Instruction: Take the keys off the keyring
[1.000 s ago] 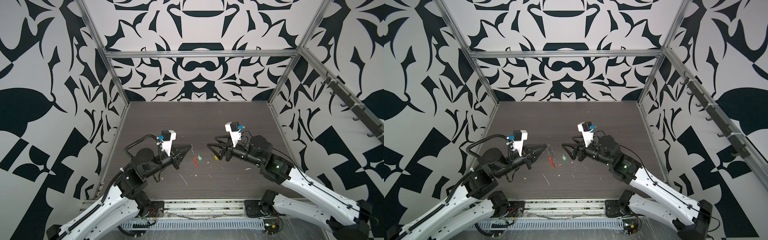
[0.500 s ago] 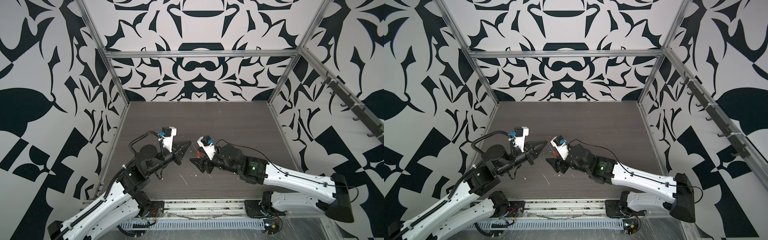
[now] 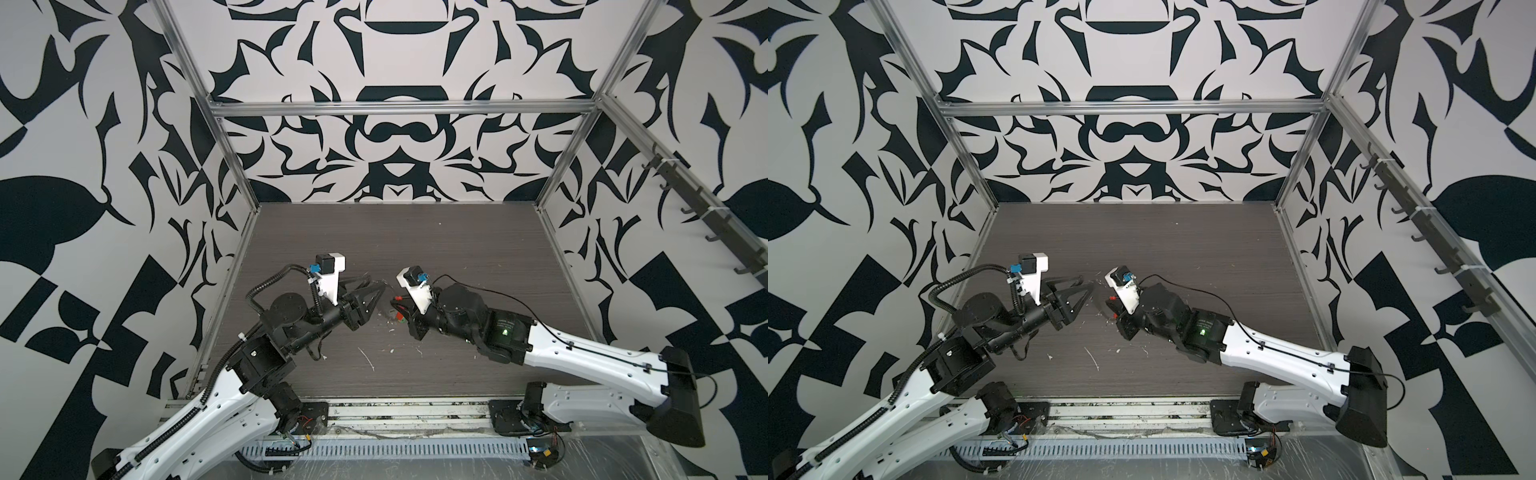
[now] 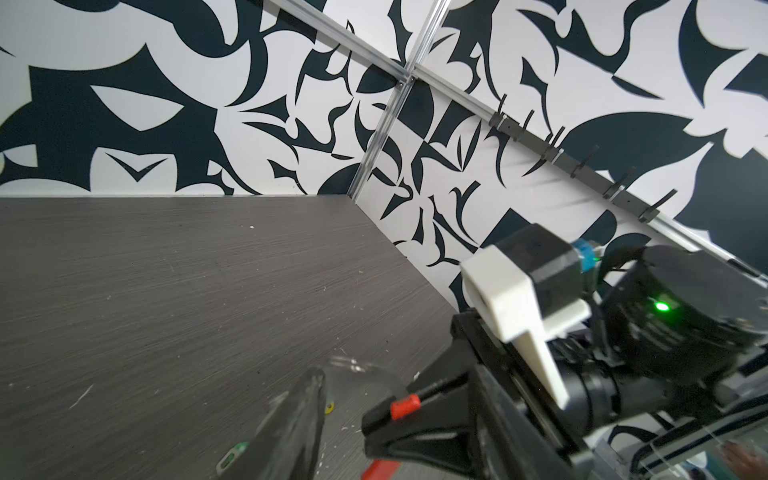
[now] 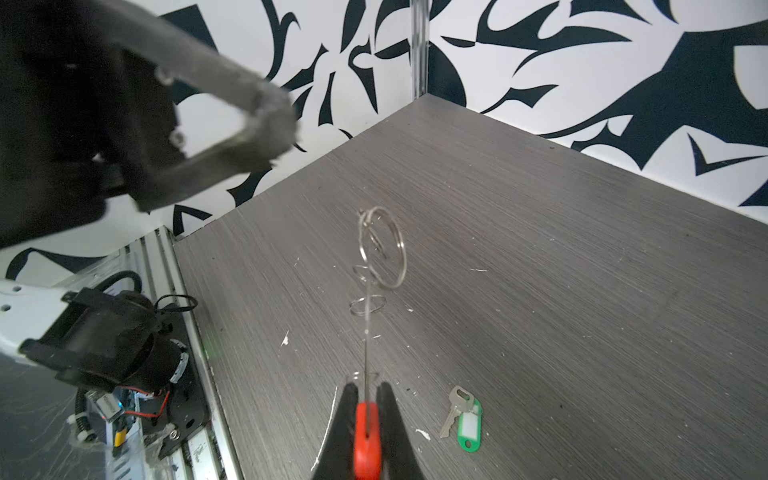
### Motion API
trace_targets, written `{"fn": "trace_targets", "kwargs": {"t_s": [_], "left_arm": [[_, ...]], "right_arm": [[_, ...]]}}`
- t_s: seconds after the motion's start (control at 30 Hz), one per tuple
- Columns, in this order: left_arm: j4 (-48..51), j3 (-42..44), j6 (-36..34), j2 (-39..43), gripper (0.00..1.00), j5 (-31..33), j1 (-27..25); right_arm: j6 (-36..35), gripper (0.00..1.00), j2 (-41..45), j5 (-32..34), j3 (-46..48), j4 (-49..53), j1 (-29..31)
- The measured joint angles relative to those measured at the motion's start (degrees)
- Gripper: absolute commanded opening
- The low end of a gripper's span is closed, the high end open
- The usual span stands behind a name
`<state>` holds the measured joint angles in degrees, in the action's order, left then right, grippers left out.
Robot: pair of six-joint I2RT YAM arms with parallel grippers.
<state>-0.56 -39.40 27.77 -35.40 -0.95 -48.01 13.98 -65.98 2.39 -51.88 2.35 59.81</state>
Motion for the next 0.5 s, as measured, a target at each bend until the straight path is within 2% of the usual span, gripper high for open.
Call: {"fn": "trace_targets", "kwargs": {"t_s": [0.03,0.07,0.23,0.4,0.5], "left_arm": [[0.0,0.0,-0.4,0.3,0.86,0.1,0.0],[0.0,0.0,-0.6,0.6,0.98,0.1,0.0],[0.0,0.0,-0.7,2.0,0.99,0.2,0.0],[0.0,0.1,-0.7,4.3,0.99,0.4,0.0],[0.0,0.2,-0.7,5.8,0.99,0.7,0.0]], "right_arm": [[0.8,0.0,-0.3,-1.7,0.0,-0.3,-1.9],[1.7,0.0,-0.9,-4.1,0.0,-0.9,-4.2],[6.3,0.0,-9.8,-17.5,-1.8,-2.3,-12.9],[9.8,0.0,-23.8,-29.5,-6.9,-3.2,-13.6],[12.9,0.0,-31.1,-34.5,-9.1,-4.4,-13.5]]}}
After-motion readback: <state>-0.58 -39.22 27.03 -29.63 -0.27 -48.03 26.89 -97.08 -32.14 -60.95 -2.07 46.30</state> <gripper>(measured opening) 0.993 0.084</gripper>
